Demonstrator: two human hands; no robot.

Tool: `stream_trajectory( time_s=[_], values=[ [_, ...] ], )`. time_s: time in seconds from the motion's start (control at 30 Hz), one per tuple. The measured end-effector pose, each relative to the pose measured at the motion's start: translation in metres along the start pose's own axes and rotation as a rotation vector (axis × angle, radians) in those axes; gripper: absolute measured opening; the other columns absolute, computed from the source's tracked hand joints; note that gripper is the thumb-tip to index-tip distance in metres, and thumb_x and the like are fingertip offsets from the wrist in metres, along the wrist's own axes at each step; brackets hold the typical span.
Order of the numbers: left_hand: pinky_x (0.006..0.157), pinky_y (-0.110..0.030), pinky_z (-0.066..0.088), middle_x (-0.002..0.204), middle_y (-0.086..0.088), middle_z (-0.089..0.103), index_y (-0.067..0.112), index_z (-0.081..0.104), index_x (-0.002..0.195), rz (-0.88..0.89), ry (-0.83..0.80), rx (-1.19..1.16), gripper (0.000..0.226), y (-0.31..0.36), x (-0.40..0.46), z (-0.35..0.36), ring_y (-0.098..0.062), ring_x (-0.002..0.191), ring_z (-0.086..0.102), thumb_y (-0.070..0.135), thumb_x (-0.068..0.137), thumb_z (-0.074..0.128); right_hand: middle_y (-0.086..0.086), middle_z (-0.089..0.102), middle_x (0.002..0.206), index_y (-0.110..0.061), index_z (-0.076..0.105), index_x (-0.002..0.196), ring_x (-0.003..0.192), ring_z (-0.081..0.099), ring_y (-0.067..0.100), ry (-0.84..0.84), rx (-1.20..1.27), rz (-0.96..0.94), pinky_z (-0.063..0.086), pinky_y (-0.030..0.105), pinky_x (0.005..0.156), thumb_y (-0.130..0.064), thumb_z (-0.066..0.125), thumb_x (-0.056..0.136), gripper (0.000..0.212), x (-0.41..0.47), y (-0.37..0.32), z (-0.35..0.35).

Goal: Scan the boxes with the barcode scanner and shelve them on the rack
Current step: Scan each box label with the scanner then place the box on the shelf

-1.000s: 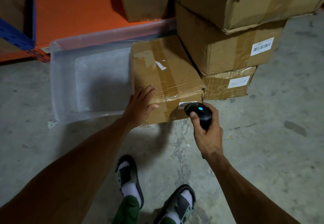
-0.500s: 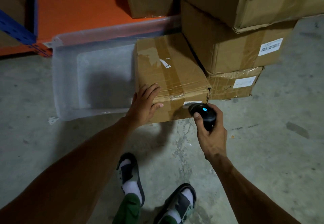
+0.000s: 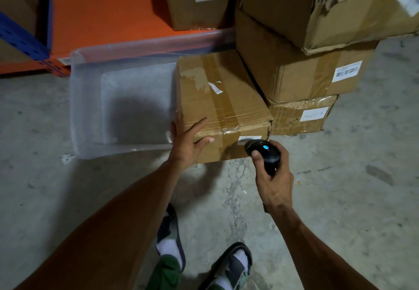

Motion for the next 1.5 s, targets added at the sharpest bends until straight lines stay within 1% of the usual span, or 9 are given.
stream_trajectory(
  time_s=[0.3, 0.53, 0.77, 0.93, 1.03, 1.13, 1.27, 1.37, 1.5],
  values=[
    [0.12, -0.037, 0.028, 0.157, -0.003, 0.014, 0.044, 0.059, 0.13, -0.018, 0.029, -0.17, 0.047, 0.008, 0.001, -0.006, -0.015, 0.146, 0.021, 0.031, 0.087, 0.073, -0.03, 0.06, 0.102, -0.052, 0.047, 0.128, 0.095, 0.062, -0.006, 0.007, 0.011, 0.005, 0.052, 0.023, 0.088, -0.051, 0.07, 0.092, 0.042, 0.008, -0.008, 0.005],
    [0.109, -0.002, 0.018, 0.152, -0.005, 0.024, 0.025, 0.066, 0.129, 0.007, 0.06, -0.088, 0.041, 0.023, 0.014, -0.03, 0.003, 0.129, 0.033, 0.014, 0.09, 0.071, -0.029, 0.062, 0.106, -0.048, 0.05, 0.132, 0.096, 0.062, -0.012, -0.019, 0.066, -0.02, 0.05, 0.012, 0.084, -0.048, 0.07, 0.093, 0.045, 0.013, -0.039, 0.006],
    [0.102, -0.031, 0.043, 0.145, -0.012, 0.041, 0.03, 0.066, 0.128, -0.03, 0.197, -0.009, 0.036, 0.062, 0.072, -0.097, -0.029, 0.121, 0.055, 0.031, 0.092, 0.067, -0.029, 0.059, 0.117, -0.051, 0.05, 0.128, 0.103, 0.058, -0.022, -0.015, 0.128, -0.085, 0.049, 0.012, 0.088, -0.044, 0.071, 0.092, 0.042, 0.041, -0.103, 0.014],
    [0.108, -0.052, 0.042, 0.164, -0.017, 0.006, 0.04, 0.043, 0.143, 0.038, 0.372, 0.04, 0.058, 0.09, 0.123, -0.128, -0.043, 0.139, 0.035, 0.009, 0.095, 0.057, -0.032, 0.054, 0.119, -0.045, 0.05, 0.13, 0.105, 0.054, -0.026, -0.015, 0.184, -0.145, 0.047, 0.004, 0.086, -0.054, 0.065, 0.084, 0.05, 0.064, -0.166, 0.022],
    [0.116, -0.062, 0.019, 0.165, -0.01, -0.014, 0.053, 0.037, 0.143, 0.023, 0.231, 0.154, 0.078, 0.11, 0.155, -0.136, -0.049, 0.147, -0.001, -0.003, 0.09, 0.045, -0.034, 0.056, 0.112, -0.043, 0.05, 0.13, 0.102, 0.054, -0.028, 0.014, 0.161, -0.201, 0.046, 0.0, 0.08, -0.048, 0.066, 0.088, 0.045, 0.079, -0.204, 0.023],
    [0.115, -0.067, -0.005, 0.159, 0.002, -0.035, 0.073, 0.008, 0.137, -0.016, 0.015, 0.145, 0.07, 0.105, 0.17, -0.136, -0.045, 0.143, -0.028, 0.039, 0.096, 0.053, -0.039, 0.059, 0.102, -0.037, 0.052, 0.132, 0.099, 0.055, -0.028, 0.015, 0.165, -0.24, 0.045, -0.001, 0.079, -0.028, 0.075, 0.092, 0.047, 0.09, -0.228, 0.022],
    [0.11, -0.071, -0.005, 0.147, 0.002, -0.052, 0.071, -0.024, 0.133, -0.065, -0.141, 0.293, 0.123, 0.102, 0.179, -0.148, -0.05, 0.138, -0.035, 0.079, 0.057, 0.072, -0.047, 0.06, 0.108, -0.043, 0.048, 0.136, 0.111, 0.059, -0.016, -0.01, -0.03, -0.252, 0.051, 0.016, 0.099, -0.007, 0.08, 0.085, 0.07, 0.109, -0.263, 0.018],
    [0.111, -0.072, 0.0, 0.144, 0.004, -0.055, 0.07, -0.025, 0.132, -0.123, -0.16, 0.271, 0.125, 0.118, 0.188, -0.155, -0.047, 0.137, -0.039, 0.074, 0.059, 0.076, -0.021, 0.061, 0.13, -0.041, 0.042, 0.145, 0.127, 0.057, 0.009, 0.008, -0.165, -0.27, 0.048, 0.04, 0.112, -0.011, 0.078, 0.085, 0.077, 0.118, -0.292, 0.006],
    [0.109, -0.077, 0.009, 0.14, 0.004, -0.059, 0.071, -0.03, 0.127, -0.169, -0.192, 0.255, 0.127, 0.135, 0.193, -0.152, -0.047, 0.135, -0.04, 0.066, 0.063, 0.08, 0.007, 0.066, 0.134, -0.027, 0.039, 0.154, 0.125, 0.06, 0.024, 0.118, -0.27, -0.194, 0.046, 0.033, 0.108, -0.019, 0.074, 0.093, 0.071, 0.134, -0.339, -0.027]
  ],
)
Point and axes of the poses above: each hand's wrist, its own x-axis towards the middle knuckle, its own z-axis out of the palm, y = z × x, the point moved 3 cm from there along x, towards the middle knuckle
